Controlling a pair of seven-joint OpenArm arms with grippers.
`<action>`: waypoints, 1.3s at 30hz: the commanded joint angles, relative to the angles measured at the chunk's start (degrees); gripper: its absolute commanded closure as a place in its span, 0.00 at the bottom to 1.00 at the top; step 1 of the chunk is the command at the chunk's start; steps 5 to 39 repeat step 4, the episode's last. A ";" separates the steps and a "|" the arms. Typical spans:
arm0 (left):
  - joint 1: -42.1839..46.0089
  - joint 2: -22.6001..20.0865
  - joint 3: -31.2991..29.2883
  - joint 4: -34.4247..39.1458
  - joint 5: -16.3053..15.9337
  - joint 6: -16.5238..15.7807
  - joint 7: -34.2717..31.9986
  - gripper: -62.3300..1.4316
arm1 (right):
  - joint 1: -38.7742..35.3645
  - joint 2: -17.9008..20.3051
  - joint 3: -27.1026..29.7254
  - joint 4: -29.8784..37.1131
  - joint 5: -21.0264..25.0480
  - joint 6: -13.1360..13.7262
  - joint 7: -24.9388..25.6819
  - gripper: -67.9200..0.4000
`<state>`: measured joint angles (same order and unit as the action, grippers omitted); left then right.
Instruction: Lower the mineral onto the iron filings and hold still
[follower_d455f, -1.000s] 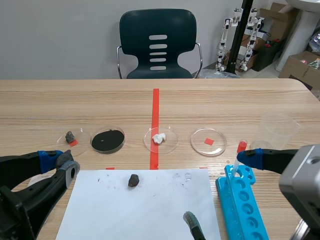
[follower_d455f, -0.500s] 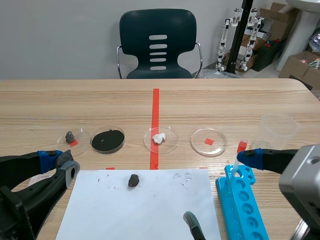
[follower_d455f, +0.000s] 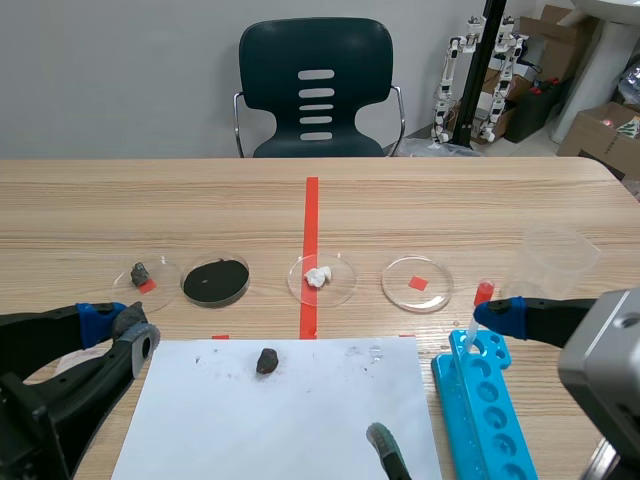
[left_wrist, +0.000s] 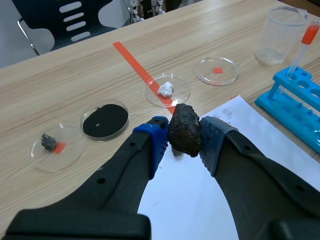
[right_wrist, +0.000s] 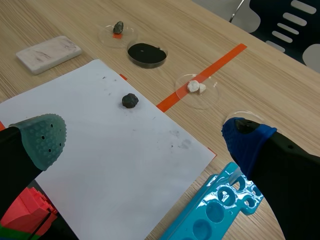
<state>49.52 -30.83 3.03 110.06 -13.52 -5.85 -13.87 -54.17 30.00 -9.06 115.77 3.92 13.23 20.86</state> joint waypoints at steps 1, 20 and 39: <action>-0.17 -0.33 0.44 0.52 -0.24 0.11 0.00 0.82 | 0.04 -0.15 0.37 1.16 0.39 -0.15 0.85 0.00; -0.17 -0.33 0.44 0.52 -0.24 0.11 1.01 0.82 | 0.04 -0.15 0.37 1.16 0.39 -0.15 0.85 0.00; -0.17 -0.33 0.44 0.52 -0.24 0.11 1.01 0.82 | 0.04 -0.15 0.37 1.16 0.39 -0.15 0.85 0.00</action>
